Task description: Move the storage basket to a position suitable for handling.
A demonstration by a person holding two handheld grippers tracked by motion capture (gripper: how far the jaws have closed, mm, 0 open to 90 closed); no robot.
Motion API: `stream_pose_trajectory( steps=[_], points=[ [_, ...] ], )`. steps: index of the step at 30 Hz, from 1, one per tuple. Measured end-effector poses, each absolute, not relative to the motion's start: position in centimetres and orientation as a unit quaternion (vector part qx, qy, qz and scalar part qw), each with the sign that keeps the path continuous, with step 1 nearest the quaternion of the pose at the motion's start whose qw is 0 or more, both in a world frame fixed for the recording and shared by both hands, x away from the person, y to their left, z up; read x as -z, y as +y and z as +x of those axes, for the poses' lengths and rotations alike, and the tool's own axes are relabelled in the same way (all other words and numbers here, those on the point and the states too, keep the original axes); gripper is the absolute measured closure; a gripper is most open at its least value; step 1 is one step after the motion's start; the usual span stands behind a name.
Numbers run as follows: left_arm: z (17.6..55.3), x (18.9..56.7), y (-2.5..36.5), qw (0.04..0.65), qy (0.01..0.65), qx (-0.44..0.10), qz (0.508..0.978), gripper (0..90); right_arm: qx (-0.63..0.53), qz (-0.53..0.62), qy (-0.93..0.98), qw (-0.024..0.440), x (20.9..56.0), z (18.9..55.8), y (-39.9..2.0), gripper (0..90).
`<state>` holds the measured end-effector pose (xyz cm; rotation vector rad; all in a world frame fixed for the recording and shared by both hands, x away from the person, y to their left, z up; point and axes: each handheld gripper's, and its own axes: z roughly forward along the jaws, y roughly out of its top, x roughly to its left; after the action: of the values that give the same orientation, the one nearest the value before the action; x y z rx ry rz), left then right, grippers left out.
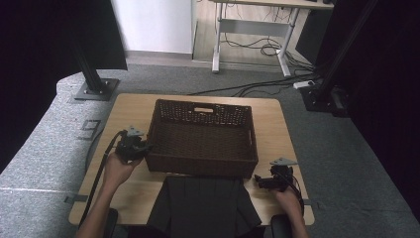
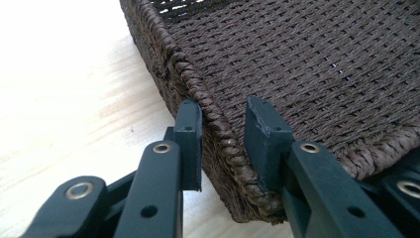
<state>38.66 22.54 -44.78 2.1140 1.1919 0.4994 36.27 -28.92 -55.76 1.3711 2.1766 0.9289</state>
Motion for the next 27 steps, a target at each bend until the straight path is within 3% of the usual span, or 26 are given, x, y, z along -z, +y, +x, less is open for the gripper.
stream_pose_trajectory(
  steps=[16, 19, 27],
  points=[
    [37.8, 44.9, 22.7, 0.335, 0.45, -0.186, 0.807, 67.3, -0.332, 0.491, 0.78, 0.202, 55.8, 36.3, -28.9, 0.0],
    [38.0, 45.0, 23.2, 0.349, 0.442, -0.177, 0.807, 61.5, -0.332, 0.491, 0.78, 0.202, 55.8, 36.3, -28.9, 0.0],
    [36.6, 43.4, 24.1, 0.379, 0.426, -0.186, 0.8, 35.0, -0.332, 0.491, 0.779, 0.202, 55.8, 36.3, -28.9, 0.0]
  ],
)
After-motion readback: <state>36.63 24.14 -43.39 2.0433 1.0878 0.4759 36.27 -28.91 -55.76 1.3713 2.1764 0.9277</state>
